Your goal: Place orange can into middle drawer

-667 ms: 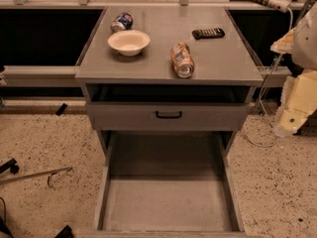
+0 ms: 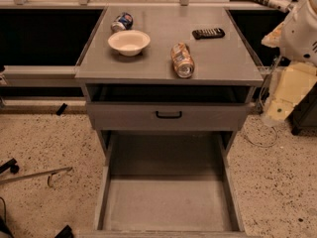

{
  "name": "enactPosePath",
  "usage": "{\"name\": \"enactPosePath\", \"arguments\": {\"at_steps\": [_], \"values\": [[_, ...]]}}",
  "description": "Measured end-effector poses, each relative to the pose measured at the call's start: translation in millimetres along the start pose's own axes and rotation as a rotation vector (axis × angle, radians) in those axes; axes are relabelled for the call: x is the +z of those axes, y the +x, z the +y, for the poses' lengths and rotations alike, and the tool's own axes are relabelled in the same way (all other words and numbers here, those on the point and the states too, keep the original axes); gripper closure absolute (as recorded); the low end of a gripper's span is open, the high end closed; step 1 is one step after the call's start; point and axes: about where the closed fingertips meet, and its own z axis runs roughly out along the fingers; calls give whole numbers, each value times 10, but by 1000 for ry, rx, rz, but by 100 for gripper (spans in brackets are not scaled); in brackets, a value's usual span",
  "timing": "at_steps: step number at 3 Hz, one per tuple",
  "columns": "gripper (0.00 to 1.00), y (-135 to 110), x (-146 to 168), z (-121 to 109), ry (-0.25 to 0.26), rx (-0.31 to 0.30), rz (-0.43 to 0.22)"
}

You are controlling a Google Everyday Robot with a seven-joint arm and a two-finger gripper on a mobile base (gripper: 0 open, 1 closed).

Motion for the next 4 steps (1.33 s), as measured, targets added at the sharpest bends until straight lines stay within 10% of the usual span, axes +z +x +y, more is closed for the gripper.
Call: {"name": "enactPosePath", "arguments": {"at_steps": [1, 3, 4], "values": [[0, -325, 234, -373, 14, 32, 6], [0, -847, 884, -1183, 10, 330, -20], [0, -857, 917, -1198, 9, 360, -21]]}}
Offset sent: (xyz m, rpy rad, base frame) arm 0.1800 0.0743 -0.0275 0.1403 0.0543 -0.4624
